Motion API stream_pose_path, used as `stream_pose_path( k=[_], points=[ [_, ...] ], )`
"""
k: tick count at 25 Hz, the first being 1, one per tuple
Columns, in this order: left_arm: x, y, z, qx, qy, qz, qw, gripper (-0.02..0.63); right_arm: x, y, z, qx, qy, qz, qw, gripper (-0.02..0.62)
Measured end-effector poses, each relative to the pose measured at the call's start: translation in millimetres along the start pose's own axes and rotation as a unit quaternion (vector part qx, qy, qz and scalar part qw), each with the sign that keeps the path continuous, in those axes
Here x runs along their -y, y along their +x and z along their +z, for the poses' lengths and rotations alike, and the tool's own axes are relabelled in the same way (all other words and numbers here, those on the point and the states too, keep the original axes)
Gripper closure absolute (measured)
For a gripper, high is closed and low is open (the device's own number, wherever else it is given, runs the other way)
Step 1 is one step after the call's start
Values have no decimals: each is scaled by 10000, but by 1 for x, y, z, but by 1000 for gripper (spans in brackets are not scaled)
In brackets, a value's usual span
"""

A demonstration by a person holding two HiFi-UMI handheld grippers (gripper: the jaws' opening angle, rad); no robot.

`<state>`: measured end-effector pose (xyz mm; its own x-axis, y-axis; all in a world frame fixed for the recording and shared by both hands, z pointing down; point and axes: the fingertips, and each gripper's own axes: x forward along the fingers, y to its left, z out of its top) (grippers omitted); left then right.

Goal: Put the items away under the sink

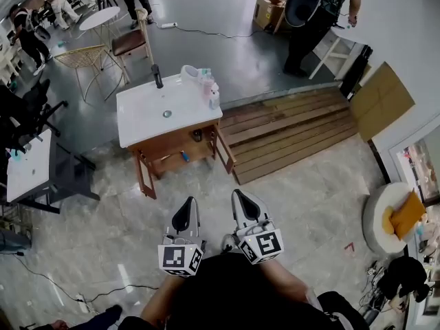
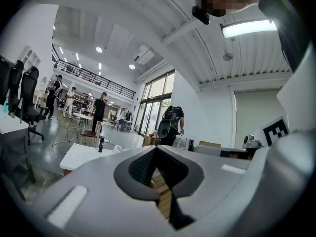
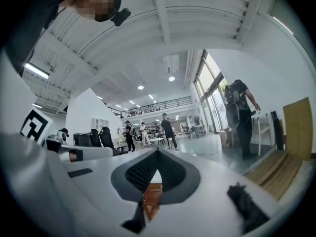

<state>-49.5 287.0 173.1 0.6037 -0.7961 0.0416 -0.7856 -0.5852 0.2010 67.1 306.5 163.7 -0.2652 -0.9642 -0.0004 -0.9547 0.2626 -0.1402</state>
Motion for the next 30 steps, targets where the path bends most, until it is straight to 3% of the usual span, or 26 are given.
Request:
stream_pose_path(
  k=[17,30],
  points=[
    [58,57,-15,23,116,305,9995,600,81,-6,0,28,155,220,9996,580],
    [42,112,-15,-27,139,220,9997,601,106,43,0,56,186,222,9996,580]
  ],
)
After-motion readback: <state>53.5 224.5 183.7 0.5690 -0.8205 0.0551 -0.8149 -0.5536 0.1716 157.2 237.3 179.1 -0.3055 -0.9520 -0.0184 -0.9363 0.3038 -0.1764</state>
